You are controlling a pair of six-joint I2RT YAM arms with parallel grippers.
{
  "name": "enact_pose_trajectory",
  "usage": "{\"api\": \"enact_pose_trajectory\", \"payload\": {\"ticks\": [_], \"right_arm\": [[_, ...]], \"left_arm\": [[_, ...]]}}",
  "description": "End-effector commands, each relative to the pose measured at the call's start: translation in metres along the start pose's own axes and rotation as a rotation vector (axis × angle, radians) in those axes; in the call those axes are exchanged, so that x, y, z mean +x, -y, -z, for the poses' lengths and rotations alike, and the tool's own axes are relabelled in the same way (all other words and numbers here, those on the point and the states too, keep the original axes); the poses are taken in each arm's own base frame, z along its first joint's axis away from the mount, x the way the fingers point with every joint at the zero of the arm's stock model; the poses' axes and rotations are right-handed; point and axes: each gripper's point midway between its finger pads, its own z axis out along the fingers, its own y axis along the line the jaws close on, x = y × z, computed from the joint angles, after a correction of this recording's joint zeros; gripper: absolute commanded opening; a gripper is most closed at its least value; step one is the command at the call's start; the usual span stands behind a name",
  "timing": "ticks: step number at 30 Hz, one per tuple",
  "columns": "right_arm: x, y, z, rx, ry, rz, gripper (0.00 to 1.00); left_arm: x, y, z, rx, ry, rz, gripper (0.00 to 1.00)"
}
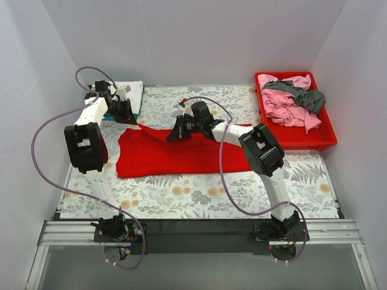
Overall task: Fold and stack the t-shirts
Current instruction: Fold the tshirt
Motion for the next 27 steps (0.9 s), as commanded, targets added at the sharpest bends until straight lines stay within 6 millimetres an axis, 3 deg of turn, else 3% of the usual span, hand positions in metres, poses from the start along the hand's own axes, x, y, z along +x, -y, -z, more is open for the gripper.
{"api": "enact_pose_trajectory", "payload": {"ticks": [1,4,9,13,14,16,19,27], "right_arm": [[-0.017,-0.007,0.001,-0.05,0.027,0.043,0.01],[-0.018,-0.008,0.001,-0.058,0.024,0.032,0.01],[0.001,-0.015,0.003,-0.081,-0.019,-0.014,0.01],[0.017,-0.026,-0.001,-0.099,-0.05,-0.009,0.01],[0.019,-0.025,-0.002,-0.097,-0.053,-0.011,0.01],[0.022,-0.021,-0.004,-0.089,-0.058,-0.027,0.01],[0.022,-0.017,-0.003,-0.072,-0.049,-0.033,0.01],[0.024,-0.009,-0.003,-0.053,-0.049,-0.061,0.01]], "left_arm": [[-0.019,0.001,0.012,-0.02,0.058,-0.025,0.0],[-0.014,0.001,0.013,-0.025,0.045,-0.032,0.0],[-0.004,0.004,0.028,-0.047,0.034,-0.042,0.0],[0.015,0.008,0.028,-0.031,0.004,-0.029,0.0],[0.018,0.008,0.028,-0.026,-0.003,-0.026,0.02],[0.022,0.014,0.024,0.015,-0.014,-0.006,0.18],[0.033,0.021,0.016,0.056,-0.045,0.034,0.26],[0.038,0.017,0.0,0.059,-0.048,0.049,0.34]]}}
